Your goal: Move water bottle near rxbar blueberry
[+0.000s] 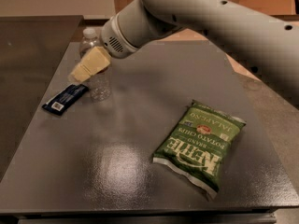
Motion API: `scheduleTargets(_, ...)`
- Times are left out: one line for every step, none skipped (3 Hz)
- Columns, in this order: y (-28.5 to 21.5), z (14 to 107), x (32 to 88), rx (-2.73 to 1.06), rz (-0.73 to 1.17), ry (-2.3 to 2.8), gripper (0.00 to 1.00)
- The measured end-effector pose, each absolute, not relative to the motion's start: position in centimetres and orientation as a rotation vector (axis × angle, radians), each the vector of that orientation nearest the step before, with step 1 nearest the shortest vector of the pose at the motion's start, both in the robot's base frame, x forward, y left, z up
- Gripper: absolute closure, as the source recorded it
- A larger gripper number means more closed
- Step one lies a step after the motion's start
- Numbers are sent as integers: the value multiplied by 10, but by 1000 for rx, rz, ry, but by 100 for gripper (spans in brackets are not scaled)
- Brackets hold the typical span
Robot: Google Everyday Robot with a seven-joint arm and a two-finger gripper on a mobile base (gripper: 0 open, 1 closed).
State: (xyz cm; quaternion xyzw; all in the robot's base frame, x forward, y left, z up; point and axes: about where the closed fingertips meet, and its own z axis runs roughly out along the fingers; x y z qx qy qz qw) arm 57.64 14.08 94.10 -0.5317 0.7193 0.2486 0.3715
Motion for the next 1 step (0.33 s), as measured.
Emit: scheduleTargets(141,941,576,-1363,637,1844,0)
